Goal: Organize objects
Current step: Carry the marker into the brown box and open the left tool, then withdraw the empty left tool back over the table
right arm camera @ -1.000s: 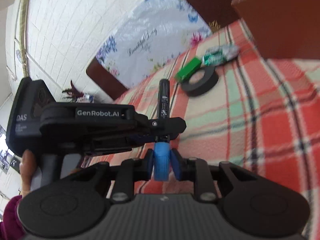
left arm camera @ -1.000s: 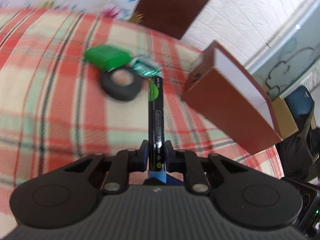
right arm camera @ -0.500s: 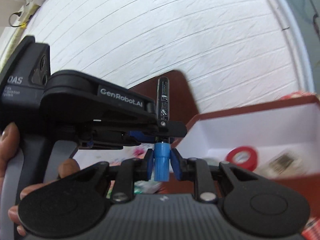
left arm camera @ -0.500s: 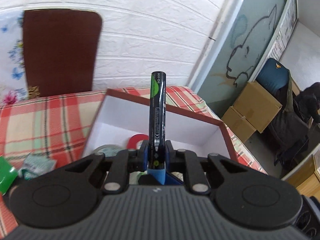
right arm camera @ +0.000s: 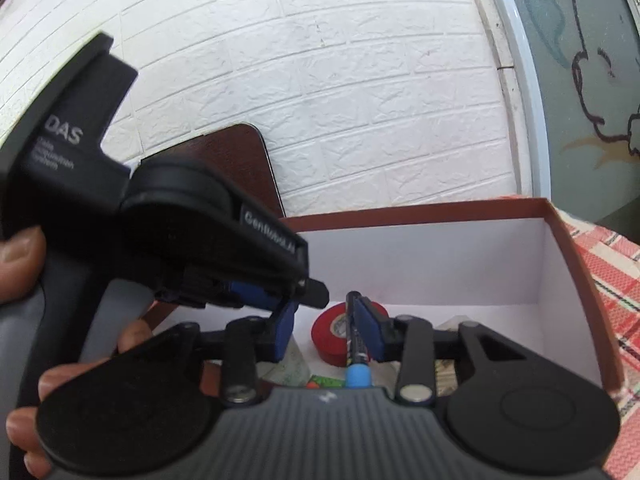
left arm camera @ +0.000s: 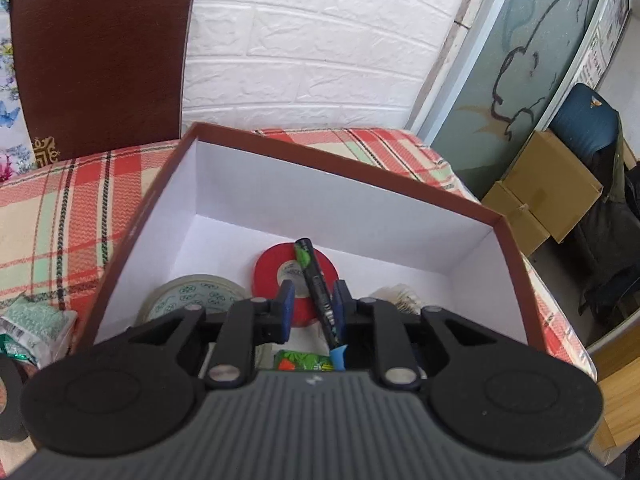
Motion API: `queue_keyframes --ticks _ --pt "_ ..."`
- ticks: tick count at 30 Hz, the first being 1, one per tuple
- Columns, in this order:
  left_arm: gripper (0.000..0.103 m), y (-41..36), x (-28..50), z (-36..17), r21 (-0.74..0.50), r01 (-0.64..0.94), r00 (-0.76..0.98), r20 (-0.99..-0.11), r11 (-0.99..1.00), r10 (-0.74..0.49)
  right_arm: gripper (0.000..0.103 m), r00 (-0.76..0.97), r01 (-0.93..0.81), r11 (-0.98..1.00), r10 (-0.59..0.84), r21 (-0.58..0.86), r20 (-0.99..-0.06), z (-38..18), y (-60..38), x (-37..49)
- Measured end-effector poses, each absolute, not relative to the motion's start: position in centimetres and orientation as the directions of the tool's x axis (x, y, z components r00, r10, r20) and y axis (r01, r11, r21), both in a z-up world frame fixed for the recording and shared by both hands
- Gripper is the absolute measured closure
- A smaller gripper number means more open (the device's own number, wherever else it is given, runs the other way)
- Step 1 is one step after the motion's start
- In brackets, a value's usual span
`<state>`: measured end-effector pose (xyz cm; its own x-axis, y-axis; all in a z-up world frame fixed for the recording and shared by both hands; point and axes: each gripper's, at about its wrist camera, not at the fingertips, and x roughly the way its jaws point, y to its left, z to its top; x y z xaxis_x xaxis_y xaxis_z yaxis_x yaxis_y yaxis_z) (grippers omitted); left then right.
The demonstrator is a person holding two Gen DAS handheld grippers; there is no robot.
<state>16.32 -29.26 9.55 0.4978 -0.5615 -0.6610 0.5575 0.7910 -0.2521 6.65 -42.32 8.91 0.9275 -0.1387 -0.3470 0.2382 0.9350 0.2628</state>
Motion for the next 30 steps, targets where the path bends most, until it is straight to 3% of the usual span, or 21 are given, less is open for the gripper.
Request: queue_keyframes --ticks 7,12,23,30 --pt "0.075 -24.9 12.1 11.7 -0.182 0.597 0.588 -0.563 0.782 -0.580 0.063 0.957 0.231 0.956 -0.189 0.183 -0.222 9.6 -38.6 1.9" --pt "0.075 -20.6 9.4 10.7 -0.138 0.571 0.629 -0.560 0.810 -0.539 0.061 0.972 0.181 0.981 -0.167 0.075 -0.169 9.0 -34.4 -1.3" --pt "0.075 -9.9 9.1 3.0 -0.070 0.344 0.637 -0.715 0.936 -0.288 0.059 0.894 -0.039 0.996 0.068 0.075 -0.443 5.2 -28.1 0.5" --pt "0.075 -2.2 10.6 1.7 -0.030 0.131 0.724 -0.680 0.991 -0.117 0.052 0.810 -0.132 0.990 0.134 0.044 -0.571 3.9 -24.5 2.8"
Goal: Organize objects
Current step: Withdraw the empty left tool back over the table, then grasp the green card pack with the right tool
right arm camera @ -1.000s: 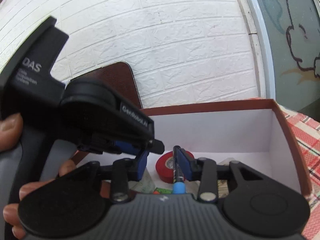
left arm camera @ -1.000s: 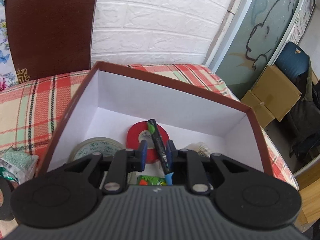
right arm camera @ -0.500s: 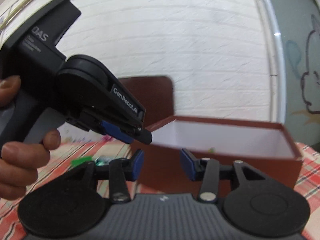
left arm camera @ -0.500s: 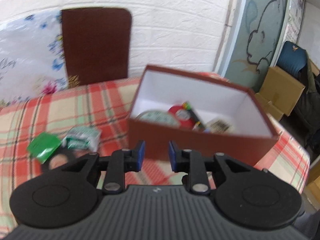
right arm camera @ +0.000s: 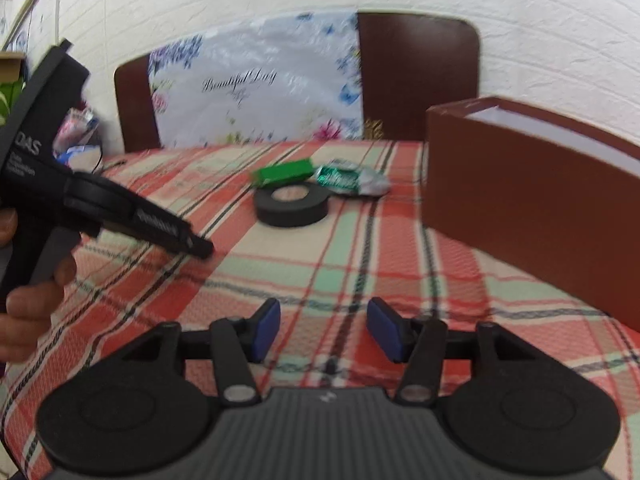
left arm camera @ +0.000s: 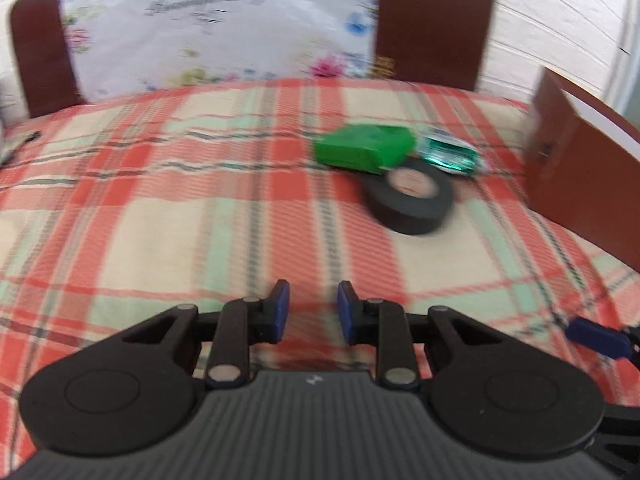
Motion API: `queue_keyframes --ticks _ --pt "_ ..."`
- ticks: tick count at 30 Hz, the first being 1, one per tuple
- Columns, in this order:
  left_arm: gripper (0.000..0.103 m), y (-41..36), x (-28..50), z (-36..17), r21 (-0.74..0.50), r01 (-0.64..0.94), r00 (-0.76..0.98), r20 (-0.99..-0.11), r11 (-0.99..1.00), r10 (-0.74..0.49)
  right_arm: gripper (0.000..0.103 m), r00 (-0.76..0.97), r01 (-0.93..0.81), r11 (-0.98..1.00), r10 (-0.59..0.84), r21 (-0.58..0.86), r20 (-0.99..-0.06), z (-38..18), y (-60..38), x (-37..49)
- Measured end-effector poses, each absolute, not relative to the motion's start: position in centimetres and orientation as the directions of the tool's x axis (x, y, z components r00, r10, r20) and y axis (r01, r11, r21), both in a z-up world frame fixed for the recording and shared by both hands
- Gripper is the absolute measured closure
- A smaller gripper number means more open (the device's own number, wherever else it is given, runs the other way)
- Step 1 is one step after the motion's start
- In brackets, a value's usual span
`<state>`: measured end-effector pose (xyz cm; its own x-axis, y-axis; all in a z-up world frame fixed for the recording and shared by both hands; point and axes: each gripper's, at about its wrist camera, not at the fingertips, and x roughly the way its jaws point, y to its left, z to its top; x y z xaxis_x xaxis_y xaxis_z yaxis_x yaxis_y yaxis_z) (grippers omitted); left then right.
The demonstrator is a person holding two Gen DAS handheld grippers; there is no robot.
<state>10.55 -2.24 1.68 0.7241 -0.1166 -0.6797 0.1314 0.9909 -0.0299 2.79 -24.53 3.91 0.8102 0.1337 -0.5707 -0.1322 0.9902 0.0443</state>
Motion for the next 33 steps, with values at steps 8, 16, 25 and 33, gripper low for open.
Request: queue_keyframes --ticks 8,16,25,33 --pt "0.049 2.4 11.0 -0.1 -0.027 0.021 0.843 -0.537 0.999 -0.033 0.043 0.838 -0.196 0.980 0.145 -0.043 -0.526 5.3 -21.2 6.2" --pt "0.047 2.9 11.0 -0.3 -0.072 0.026 0.853 -0.519 0.997 -0.060 0.019 0.858 -0.246 0.965 0.173 -0.091 -0.484 7.2 -17.9 16.5" --pt "0.044 3.4 11.1 -0.5 -0.125 0.037 0.853 -0.513 0.991 -0.096 0.042 0.776 -0.266 0.959 0.152 -0.099 -0.612 4.4 -16.8 21.5" --pt "0.042 3.2 11.2 -0.4 -0.113 0.044 0.848 -0.520 0.993 -0.097 0.041 0.823 -0.281 0.955 0.188 -0.096 -0.536 6.6 -19.3 10.5"
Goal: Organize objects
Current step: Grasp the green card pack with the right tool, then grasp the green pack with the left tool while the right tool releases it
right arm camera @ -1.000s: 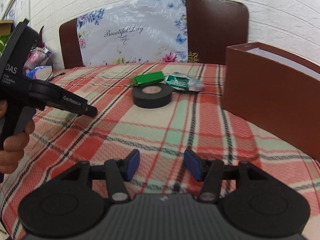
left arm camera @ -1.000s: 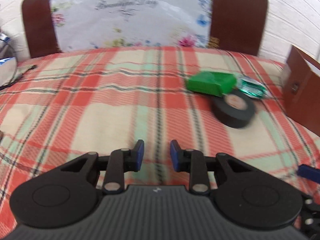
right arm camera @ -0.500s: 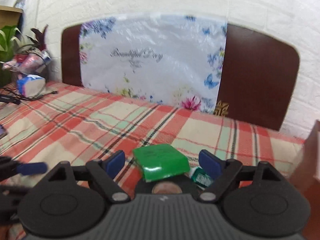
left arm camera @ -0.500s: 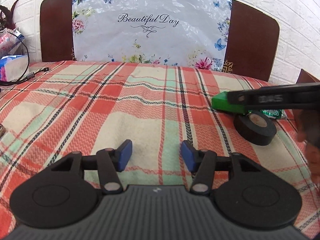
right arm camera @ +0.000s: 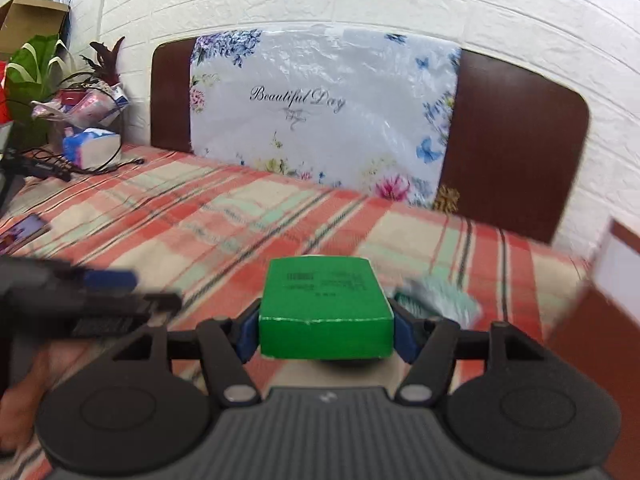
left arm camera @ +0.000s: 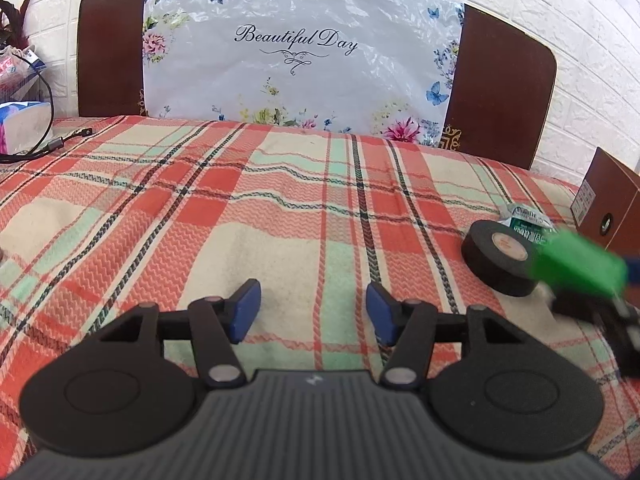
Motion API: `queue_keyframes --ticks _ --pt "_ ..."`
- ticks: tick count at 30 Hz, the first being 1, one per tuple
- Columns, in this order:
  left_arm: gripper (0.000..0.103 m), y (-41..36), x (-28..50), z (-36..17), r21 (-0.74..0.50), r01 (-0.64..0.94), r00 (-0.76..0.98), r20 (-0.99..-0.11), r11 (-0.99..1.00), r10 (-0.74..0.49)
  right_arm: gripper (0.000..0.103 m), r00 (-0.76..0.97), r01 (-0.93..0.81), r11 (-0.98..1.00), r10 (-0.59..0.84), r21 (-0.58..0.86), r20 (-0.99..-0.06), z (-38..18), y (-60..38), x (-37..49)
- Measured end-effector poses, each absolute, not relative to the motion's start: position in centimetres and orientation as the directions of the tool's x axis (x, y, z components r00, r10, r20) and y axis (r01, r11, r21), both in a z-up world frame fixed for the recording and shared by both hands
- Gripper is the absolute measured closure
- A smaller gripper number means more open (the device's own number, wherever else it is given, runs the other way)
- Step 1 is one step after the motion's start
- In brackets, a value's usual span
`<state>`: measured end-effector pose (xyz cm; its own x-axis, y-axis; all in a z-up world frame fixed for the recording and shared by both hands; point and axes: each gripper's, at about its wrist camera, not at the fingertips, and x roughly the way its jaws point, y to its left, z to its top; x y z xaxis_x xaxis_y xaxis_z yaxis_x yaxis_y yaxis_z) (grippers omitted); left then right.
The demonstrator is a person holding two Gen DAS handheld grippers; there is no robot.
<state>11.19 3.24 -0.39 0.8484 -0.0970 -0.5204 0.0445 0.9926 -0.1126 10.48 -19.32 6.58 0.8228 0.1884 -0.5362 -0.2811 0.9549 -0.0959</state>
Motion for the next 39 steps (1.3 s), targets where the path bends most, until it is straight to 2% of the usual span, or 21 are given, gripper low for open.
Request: queue_keyframes --ticks 4,6,9,14,19,21,24,28,31,39 --pt "0.042 2.3 11.2 0.0 -0.057 0.048 0.833 -0.548 0.997 -0.072 0.040 0.810 -0.223 0.968 0.120 -0.112 -0.575 4.9 -21.3 5.7" --pt "0.043 1.8 10.8 0.5 -0.088 0.059 0.809 -0.579 0.994 -0.099 0.039 0.799 -0.179 0.977 0.077 -0.114 -0.596 4.2 -22.0 4.3" --pt "0.044 0.2 9.5 1.9 -0.235 0.160 0.735 -0.621 0.959 -0.274 0.016 0.786 -0.129 0.990 0.065 -0.060 -0.615 3.7 -23.1 2.9" --pt "0.052 -4.1 8.1 2.5 -0.396 0.288 0.531 -0.692 0.872 -0.489 0.015 0.778 -0.152 0.988 0.100 -0.030 -0.620 3.8 -23.5 2.0" --pt "0.052 -6.9 8.1 2.0 -0.398 0.276 0.489 -0.726 0.875 -0.484 0.015 0.775 -0.158 0.987 0.127 0.006 -0.619 3.5 -23.8 1.9" --pt "0.053 -7.4 8.7 1.9 -0.437 0.263 0.459 -0.727 0.860 -0.510 0.017 0.776 -0.155 0.988 0.138 0.027 -0.616 3.4 -24.1 1.9" --pt "0.059 -8.7 8.9 1.8 -0.437 0.283 0.454 -0.723 0.854 -0.520 0.041 0.788 -0.149 0.988 0.140 0.035 -0.600 3.3 -24.3 1.8" --pt "0.063 -9.8 9.1 2.9 -0.426 0.286 0.457 -0.727 0.858 -0.513 0.043 0.800 -0.128 0.990 0.141 0.063 -0.584 3.4 -24.9 1.7" --pt "0.068 -10.9 9.1 5.2 -0.439 0.330 0.470 -0.691 0.836 -0.549 0.043 0.831 -0.095 0.990 0.136 0.104 -0.540 4.2 -26.0 1.2" --pt "0.068 -19.1 10.5 12.1 -0.380 0.555 0.506 -0.552 0.740 -0.663 0.042 0.958 0.077 0.997 -0.079 -0.016 -0.275 9.1 -30.6 0.6"
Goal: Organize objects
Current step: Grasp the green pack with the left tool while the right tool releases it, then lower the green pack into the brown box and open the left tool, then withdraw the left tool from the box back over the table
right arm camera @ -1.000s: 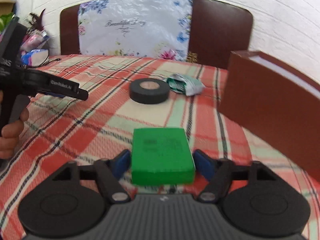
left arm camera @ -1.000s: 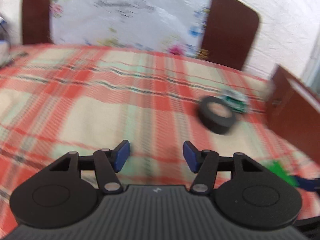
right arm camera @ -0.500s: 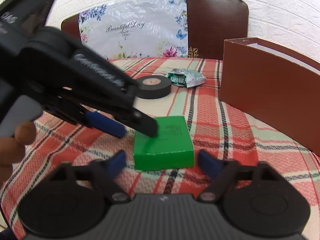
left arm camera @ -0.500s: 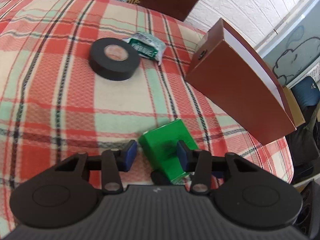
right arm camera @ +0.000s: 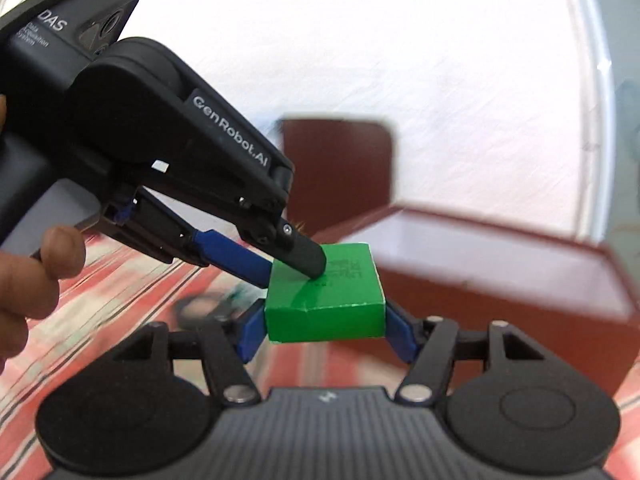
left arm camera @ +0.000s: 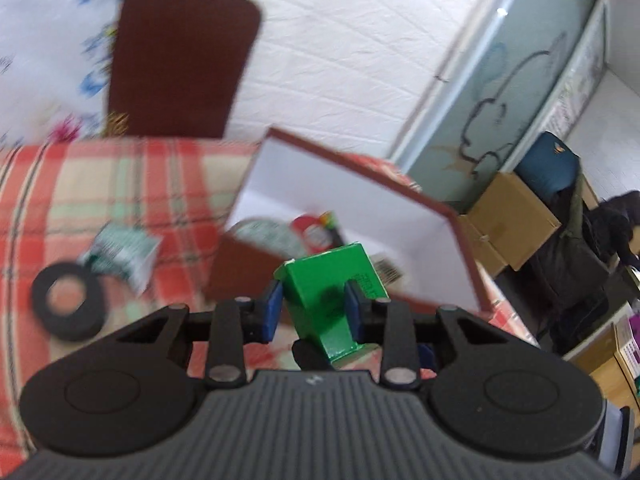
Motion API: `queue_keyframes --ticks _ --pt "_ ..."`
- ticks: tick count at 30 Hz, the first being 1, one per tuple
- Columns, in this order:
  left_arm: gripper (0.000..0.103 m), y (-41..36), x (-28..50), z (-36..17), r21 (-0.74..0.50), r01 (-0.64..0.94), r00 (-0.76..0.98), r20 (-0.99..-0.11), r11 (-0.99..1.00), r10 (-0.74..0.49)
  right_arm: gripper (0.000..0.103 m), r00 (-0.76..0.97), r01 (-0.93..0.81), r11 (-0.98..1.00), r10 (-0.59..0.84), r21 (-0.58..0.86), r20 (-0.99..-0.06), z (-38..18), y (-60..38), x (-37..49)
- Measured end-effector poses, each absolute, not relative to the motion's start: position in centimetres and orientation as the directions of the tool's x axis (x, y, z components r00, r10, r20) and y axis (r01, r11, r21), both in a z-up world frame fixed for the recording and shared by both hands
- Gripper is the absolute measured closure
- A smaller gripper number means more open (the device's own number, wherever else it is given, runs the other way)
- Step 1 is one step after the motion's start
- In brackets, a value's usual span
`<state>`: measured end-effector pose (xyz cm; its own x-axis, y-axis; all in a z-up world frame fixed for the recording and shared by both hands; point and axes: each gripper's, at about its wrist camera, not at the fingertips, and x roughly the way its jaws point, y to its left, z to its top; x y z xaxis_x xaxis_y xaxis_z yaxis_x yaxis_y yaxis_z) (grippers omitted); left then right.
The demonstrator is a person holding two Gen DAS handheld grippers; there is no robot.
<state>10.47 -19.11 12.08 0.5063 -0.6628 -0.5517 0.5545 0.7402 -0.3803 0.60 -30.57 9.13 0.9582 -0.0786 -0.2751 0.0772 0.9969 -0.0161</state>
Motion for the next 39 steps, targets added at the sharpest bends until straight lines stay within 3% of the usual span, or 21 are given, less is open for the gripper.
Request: queue_keyframes --ticks 6,15,19,32,39 --pt "0.068 -25.4 13.0 12.3 -0.374 0.611 0.468 -0.540 0.697 -0.700 0.042 0.951 0.205 0.979 -0.196 0.015 -0.238 10.6 -35.9 2.6" --pt "0.068 -29.1 14.9 10.5 -0.325 0.602 0.464 -0.600 0.729 -0.652 0.036 0.922 0.260 0.965 -0.242 0.023 -0.302 9.7 -40.1 5.6" --pt "0.066 -28.6 15.0 9.8 -0.300 0.586 0.475 -0.627 0.753 -0.618 0.035 0.925 0.262 0.964 -0.240 0.037 -0.293 9.2 -40.3 5.1" --pt "0.066 -24.1 10.0 11.6 -0.166 0.583 0.606 -0.564 0.796 -0.561 0.034 0.933 0.304 0.949 -0.279 0.087 -0.227 9.2 -38.3 0.2" --pt "0.066 -21.4 8.3 10.5 -0.146 0.521 0.628 -0.601 0.841 -0.493 0.033 0.938 0.274 0.959 -0.248 0.078 -0.241 9.0 -36.5 -1.3"
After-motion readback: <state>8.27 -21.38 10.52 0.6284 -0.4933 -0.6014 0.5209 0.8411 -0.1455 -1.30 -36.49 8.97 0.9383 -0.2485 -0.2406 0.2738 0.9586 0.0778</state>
